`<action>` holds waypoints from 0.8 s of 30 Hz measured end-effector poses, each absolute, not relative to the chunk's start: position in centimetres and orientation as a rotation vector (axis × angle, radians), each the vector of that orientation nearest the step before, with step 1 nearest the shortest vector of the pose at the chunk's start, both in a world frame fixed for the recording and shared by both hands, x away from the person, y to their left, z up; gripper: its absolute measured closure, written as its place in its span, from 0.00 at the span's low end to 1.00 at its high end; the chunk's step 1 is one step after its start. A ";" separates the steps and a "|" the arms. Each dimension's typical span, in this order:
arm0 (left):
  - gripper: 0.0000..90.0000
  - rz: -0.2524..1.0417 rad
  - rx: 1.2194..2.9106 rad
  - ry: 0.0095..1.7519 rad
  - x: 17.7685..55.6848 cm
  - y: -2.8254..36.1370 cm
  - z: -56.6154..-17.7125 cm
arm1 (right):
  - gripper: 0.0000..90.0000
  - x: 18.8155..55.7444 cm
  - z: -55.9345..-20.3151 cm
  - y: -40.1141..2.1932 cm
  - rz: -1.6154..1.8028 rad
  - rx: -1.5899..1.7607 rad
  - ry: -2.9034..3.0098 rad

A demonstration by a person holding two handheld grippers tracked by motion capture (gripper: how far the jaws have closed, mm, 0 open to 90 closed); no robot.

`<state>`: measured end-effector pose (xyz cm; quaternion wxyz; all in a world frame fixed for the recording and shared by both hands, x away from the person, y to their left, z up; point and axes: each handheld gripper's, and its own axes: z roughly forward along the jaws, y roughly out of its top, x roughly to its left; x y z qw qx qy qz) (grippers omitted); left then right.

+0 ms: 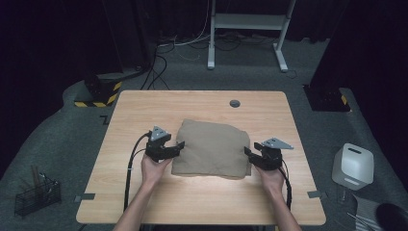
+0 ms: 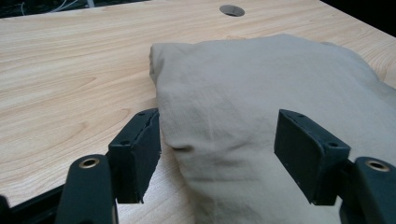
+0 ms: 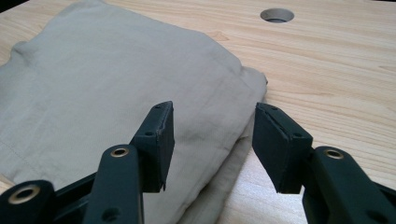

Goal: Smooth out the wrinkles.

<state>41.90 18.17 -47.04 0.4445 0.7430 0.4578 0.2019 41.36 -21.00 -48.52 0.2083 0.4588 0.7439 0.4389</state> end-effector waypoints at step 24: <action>0.35 0.507 1.813 1.152 41.2 19.5 -46.9 | 0.54 40.3 -48.4 -23.2 1.249 1.313 2.017</action>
